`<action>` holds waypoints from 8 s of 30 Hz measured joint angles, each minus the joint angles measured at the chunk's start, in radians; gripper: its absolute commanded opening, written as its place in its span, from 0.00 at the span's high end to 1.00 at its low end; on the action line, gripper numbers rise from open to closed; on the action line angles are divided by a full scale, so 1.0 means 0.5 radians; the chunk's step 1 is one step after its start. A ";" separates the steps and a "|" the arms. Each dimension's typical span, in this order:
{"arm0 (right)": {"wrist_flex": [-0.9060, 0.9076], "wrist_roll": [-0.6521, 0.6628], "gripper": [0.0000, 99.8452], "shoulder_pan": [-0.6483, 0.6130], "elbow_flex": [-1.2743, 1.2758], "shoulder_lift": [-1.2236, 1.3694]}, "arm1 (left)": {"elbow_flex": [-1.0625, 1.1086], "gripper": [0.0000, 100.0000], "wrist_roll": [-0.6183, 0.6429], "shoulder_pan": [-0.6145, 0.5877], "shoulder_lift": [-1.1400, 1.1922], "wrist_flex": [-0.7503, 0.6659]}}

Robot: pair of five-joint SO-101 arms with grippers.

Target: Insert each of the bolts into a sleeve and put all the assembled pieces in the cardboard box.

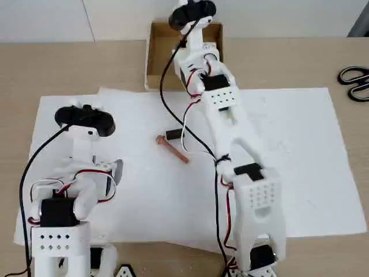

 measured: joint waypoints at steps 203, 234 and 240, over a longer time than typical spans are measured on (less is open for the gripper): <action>2.473 0.601 0.99 0.012 -0.512 -0.083 | 0.061 0.80 -0.006 -0.586 -0.749 0.089; 2.433 -0.043 0.87 0.172 0.018 0.018 | 0.071 0.81 -0.006 -0.586 -0.749 0.089; 2.433 -0.043 0.83 0.160 0.015 0.110 | 0.071 0.81 -0.006 -0.586 -0.749 0.089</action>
